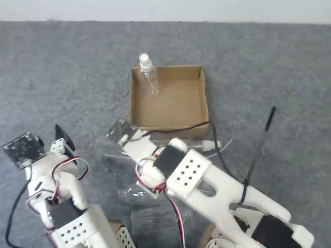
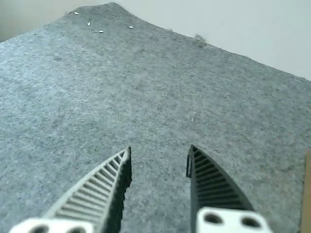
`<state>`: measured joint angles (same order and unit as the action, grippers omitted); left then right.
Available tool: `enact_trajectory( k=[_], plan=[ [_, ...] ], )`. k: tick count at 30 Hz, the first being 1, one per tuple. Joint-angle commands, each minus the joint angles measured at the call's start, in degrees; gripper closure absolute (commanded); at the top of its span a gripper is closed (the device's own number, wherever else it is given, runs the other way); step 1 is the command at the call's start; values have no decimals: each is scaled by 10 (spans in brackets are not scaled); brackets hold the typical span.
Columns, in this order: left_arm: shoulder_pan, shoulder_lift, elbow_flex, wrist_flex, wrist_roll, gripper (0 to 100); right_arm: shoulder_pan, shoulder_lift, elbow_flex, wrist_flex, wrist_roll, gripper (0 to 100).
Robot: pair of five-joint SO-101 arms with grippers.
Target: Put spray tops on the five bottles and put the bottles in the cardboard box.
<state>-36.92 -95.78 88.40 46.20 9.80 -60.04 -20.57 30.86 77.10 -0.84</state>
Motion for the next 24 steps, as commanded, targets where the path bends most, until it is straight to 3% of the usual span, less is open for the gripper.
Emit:
enact_trajectory(
  k=[1, 5, 15, 24],
  plan=[
    [-2, -8, -11, -18, 5, 822, -34, -25, 32, -58, 9, 710],
    [-1, -8, -11, -18, 5, 822, -42, -25, 84, -125, 11, 710],
    [2, -8, -11, -18, 5, 822, -43, -22, 140, -182, 67, 710],
    [2, -8, -11, -18, 5, 822, -56, 22, 113, -145, 67, 710]
  ],
)
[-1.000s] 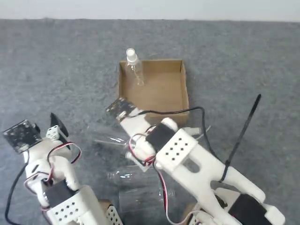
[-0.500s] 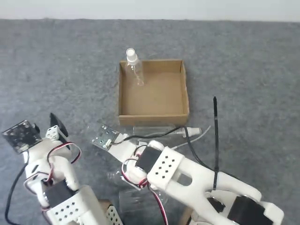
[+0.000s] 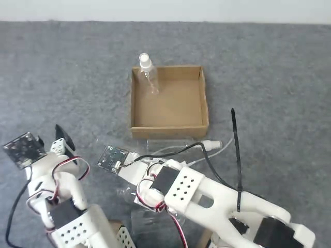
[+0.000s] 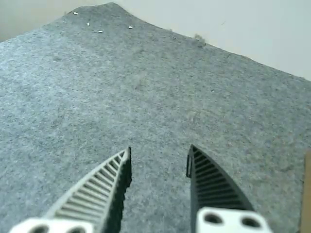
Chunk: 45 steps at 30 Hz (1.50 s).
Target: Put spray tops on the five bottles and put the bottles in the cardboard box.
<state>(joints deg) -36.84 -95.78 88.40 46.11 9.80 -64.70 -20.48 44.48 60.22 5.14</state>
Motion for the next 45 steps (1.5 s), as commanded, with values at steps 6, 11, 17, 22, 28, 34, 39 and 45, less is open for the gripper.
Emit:
enact_trajectory(
  k=[6, 11, 17, 22, 28, 34, 39, 45],
  plan=[
    [1, -8, -11, -17, 5, 822, -36, 37, -39, 56, 6, 709],
    [1, -8, -11, -17, 5, 822, -34, 104, -40, 23, 6, 709],
    [1, -8, -11, -17, 4, 822, 6, 112, -55, 34, 6, 774],
    [1, -8, -10, -17, 4, 822, 37, 65, -55, 34, 7, 913],
    [1, -8, -10, -17, 4, 822, 72, 7, -50, 67, 7, 921],
    [1, -8, -9, -17, 4, 822, 128, -47, -50, 130, 7, 921],
    [1, -8, -9, -17, 4, 822, 204, -90, -51, 181, 15, 921],
    [1, -8, -9, -17, 4, 822, 315, -138, -51, 261, 130, 921]
  ],
)
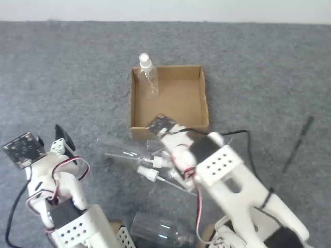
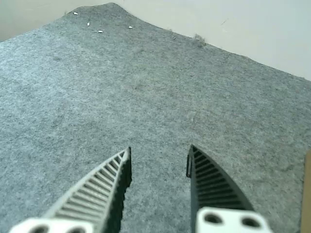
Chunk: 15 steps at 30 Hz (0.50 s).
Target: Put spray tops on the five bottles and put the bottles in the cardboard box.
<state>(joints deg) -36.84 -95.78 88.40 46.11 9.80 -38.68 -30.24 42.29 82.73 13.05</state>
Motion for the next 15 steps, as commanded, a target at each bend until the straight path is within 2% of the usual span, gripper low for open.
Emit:
enact_trajectory(
  k=[1, 9, 15],
  plan=[
    [1, -8, -9, -17, 4, 822, 77, -44, -28, 47, 66, 921],
    [2, -8, -9, -17, 4, 822, 293, -51, -25, 64, 189, 921],
    [2, -8, -9, -17, 4, 822, 392, -50, -8, 62, 254, 921]
  ],
)
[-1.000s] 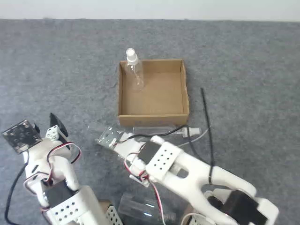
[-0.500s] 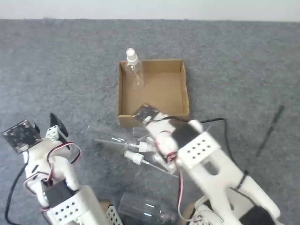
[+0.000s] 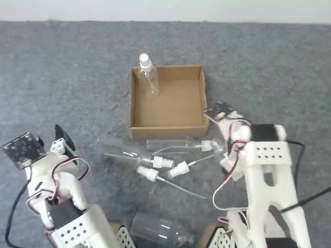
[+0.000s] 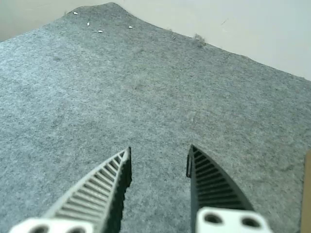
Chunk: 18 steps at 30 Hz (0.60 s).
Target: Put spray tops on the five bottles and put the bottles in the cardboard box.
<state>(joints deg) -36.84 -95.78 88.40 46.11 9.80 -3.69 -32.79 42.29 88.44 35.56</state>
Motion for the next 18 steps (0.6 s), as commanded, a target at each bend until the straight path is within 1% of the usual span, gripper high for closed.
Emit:
enact_trajectory(
  k=[1, 4, 7, 10, 15, 18],
  plan=[
    [2, -8, -9, -17, 4, 822, 47, -24, 4, 2, 35, 921],
    [2, -8, -9, -17, 4, 822, 51, -24, 56, -35, 47, 921],
    [2, -8, -9, -17, 4, 822, 52, -24, 105, -85, 46, 920],
    [2, -8, -8, -17, 4, 822, 52, -24, 134, -109, 40, 912],
    [2, -8, -8, -17, 4, 822, 51, -24, 144, -114, 22, 761],
    [2, -8, -8, -17, 3, 822, 47, -24, 144, -115, 25, 755]
  ],
)
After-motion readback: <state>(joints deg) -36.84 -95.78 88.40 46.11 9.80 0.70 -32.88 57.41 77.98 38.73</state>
